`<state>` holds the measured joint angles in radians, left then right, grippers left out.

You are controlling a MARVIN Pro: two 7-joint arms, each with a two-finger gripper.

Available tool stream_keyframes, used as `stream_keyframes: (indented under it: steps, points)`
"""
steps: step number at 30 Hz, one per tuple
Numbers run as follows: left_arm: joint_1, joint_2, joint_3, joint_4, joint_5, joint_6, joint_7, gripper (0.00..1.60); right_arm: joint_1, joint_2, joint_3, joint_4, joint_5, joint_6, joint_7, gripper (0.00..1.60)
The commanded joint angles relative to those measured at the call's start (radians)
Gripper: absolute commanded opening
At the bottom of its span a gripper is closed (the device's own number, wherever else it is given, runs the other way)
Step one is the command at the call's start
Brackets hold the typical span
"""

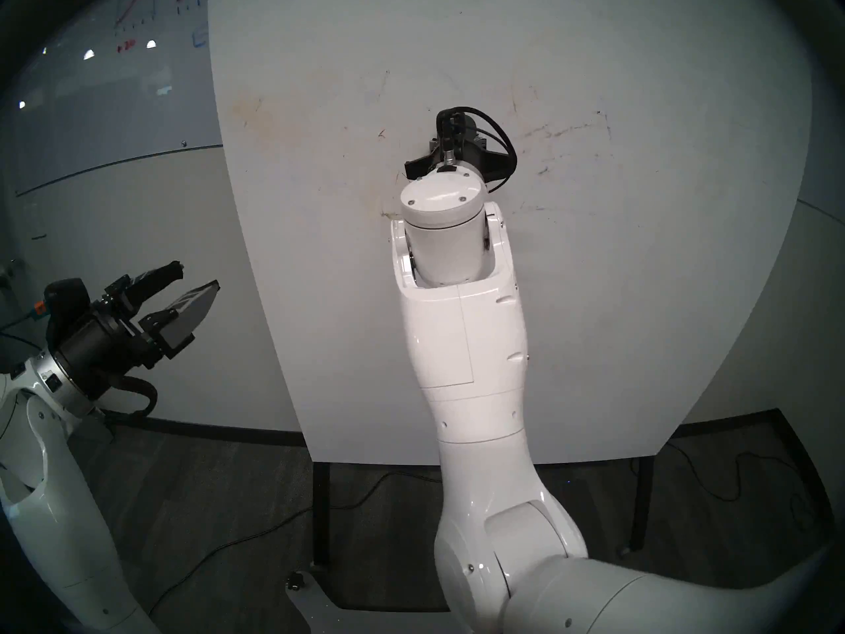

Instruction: Erase all marks on the whiteboard with the eraser

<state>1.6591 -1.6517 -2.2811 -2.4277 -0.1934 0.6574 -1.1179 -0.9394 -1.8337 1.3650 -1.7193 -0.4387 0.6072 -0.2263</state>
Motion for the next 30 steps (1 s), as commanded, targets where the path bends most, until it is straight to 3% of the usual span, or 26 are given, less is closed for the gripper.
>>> stream_keyframes:
  steps: [1,7,20,30]
  points:
    - [-0.003,0.002,0.002,-0.016,-0.004,0.000,0.000,1.60,0.024,0.072,0.093,0.031,-0.013,0.007,-0.008,0.00]
    - [-0.003,0.002,0.002,-0.016,-0.004,0.000,0.000,1.60,0.024,0.085,0.108,0.028,-0.009,0.003,0.007,0.00]
    - [-0.002,0.002,0.002,-0.016,-0.004,0.000,0.001,1.60,0.013,0.101,0.128,-0.014,0.050,0.001,0.120,0.00]
    - [-0.003,0.002,0.002,-0.016,-0.005,0.000,0.001,1.60,0.009,0.104,0.118,-0.010,0.048,0.001,0.134,0.00]
